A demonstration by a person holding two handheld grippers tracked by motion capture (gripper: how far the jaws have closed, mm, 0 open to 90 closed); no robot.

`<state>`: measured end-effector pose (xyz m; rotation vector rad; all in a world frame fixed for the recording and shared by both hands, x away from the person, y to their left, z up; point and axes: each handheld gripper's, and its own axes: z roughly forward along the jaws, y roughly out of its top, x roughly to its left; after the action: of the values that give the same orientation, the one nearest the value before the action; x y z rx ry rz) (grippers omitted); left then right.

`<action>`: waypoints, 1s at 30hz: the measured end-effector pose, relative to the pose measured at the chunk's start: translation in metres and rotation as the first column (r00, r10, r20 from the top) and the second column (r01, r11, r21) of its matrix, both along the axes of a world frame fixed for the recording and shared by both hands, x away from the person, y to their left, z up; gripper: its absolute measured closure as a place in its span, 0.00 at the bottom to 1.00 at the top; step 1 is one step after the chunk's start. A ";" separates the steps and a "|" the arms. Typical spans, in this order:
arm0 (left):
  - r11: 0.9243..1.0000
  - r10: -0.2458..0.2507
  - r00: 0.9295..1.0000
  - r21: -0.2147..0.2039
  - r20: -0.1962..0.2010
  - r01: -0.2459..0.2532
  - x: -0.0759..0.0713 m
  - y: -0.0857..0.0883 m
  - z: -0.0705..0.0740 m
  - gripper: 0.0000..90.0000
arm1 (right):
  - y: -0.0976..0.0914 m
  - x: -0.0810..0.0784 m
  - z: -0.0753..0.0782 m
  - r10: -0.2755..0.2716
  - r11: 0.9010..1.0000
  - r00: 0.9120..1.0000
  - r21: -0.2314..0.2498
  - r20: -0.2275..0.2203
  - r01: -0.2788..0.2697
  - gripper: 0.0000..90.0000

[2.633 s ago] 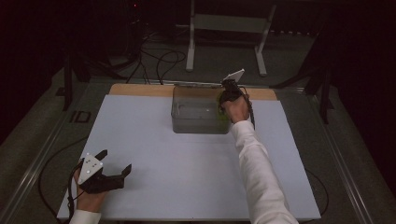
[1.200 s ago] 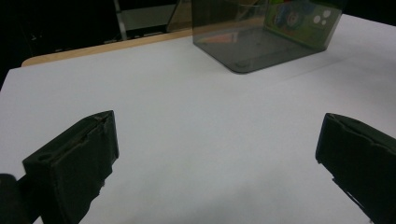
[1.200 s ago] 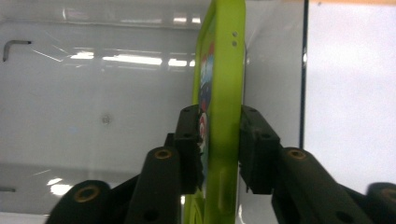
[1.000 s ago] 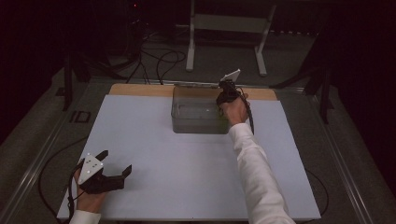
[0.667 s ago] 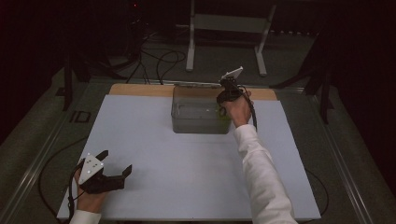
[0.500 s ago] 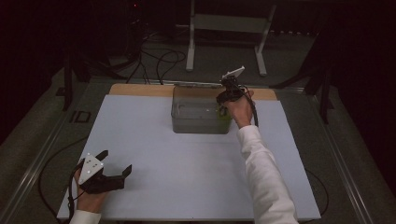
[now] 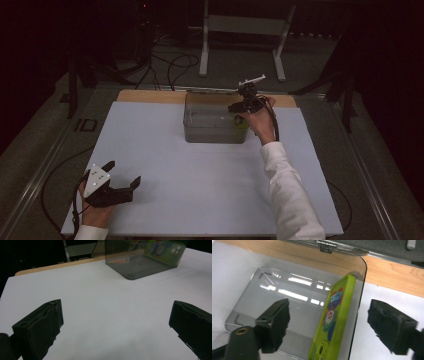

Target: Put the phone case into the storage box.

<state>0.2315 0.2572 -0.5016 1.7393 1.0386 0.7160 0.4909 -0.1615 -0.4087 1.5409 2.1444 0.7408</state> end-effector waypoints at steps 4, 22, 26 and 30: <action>1.000 0.003 1.000 0.001 -0.002 -0.003 0.000 0.000 0.000 0.00 | -0.002 -0.008 -0.002 0.007 1.000 0.999 0.003 0.042 -0.007 0.16; 1.000 0.008 1.000 0.003 -0.004 -0.008 0.001 0.001 0.000 0.00 | -0.019 -0.060 -0.010 0.040 0.995 0.975 0.083 0.218 -0.060 0.14; 1.000 0.008 1.000 0.003 -0.005 -0.008 0.001 0.001 -0.001 0.00 | -0.023 -0.071 -0.013 0.052 0.994 0.972 0.085 0.228 -0.073 0.14; 1.000 0.009 1.000 0.003 -0.007 -0.009 0.001 0.000 -0.001 0.00 | -0.033 -0.087 -0.017 0.043 0.993 0.967 0.097 0.253 -0.069 0.14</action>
<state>0.2323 0.2577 -0.5022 1.7422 1.0509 0.7182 0.4035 -0.1949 -0.4256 1.3587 1.9960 1.0247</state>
